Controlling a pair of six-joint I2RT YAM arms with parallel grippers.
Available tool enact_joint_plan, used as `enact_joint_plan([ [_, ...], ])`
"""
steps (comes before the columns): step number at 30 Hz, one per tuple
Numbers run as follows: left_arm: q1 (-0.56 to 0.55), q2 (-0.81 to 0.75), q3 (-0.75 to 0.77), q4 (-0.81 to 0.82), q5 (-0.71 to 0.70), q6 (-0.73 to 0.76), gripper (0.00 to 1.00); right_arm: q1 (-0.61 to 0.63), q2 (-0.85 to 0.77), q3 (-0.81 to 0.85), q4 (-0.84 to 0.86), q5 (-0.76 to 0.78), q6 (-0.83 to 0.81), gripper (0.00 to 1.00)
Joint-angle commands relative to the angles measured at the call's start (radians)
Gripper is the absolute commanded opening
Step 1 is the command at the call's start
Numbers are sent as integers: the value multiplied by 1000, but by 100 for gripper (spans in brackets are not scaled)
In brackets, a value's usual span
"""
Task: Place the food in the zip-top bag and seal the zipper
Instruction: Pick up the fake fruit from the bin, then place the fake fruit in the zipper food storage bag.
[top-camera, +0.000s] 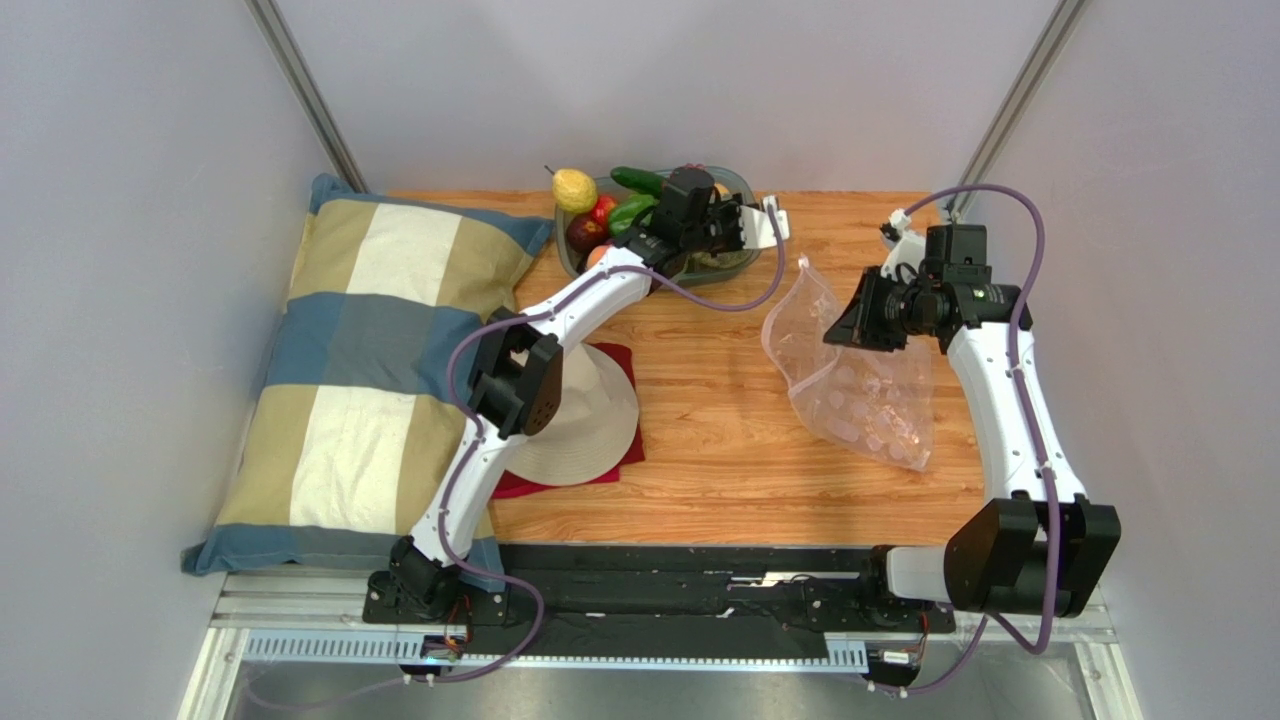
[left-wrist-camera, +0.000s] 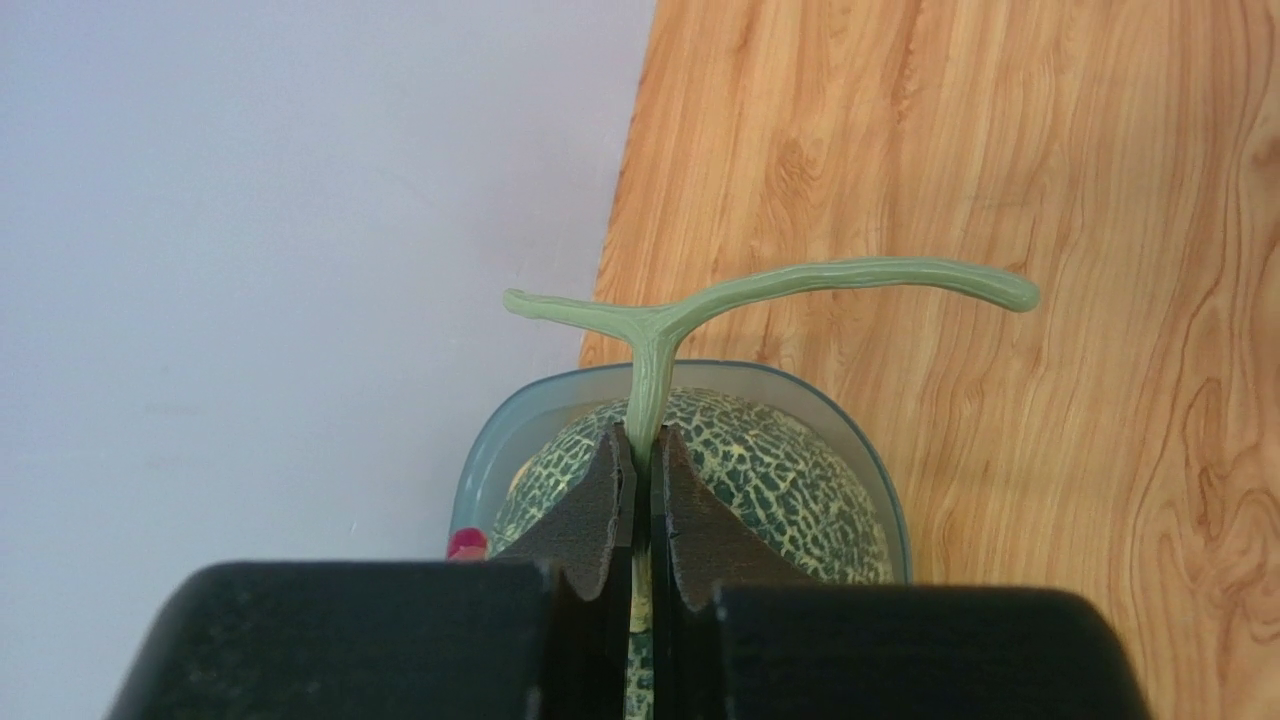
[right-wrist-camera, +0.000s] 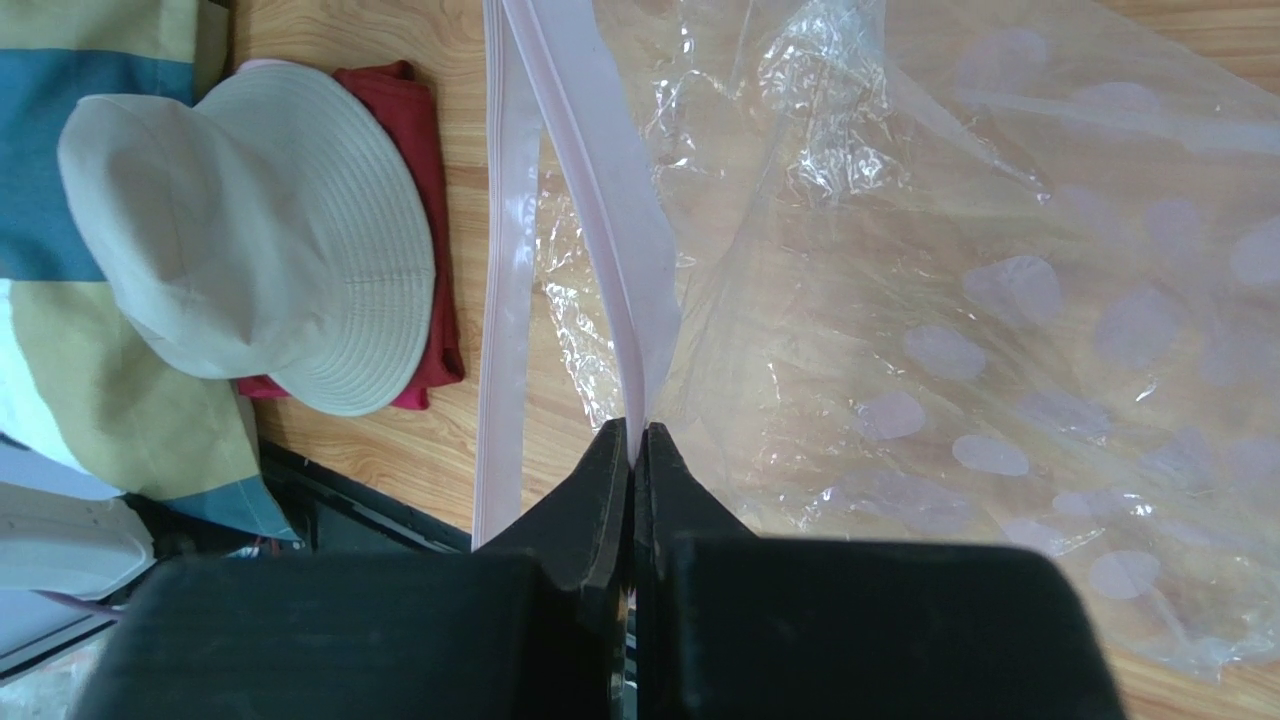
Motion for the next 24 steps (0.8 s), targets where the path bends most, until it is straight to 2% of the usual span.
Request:
enact_joint_plan([
  [1,17,-171,40,51,32,-119,0,-4,-7,45,77,-111,62,0],
  [6,35,-263,14,45,19,-227,0,-2,-8,30,166,-196,157,0],
  [10,53,-368,-12,7,18,-362,0,-1,-5,-1,263,-297,291,0],
  [14,55,-474,-57,-16,35,-425,0,17,9,-21,347,-354,424,0],
  [18,53,-553,-58,-57,79,-534,0,34,24,-48,409,-363,458,0],
  [24,35,-646,-104,-93,174,-786,0,42,64,-142,510,-375,509,0],
])
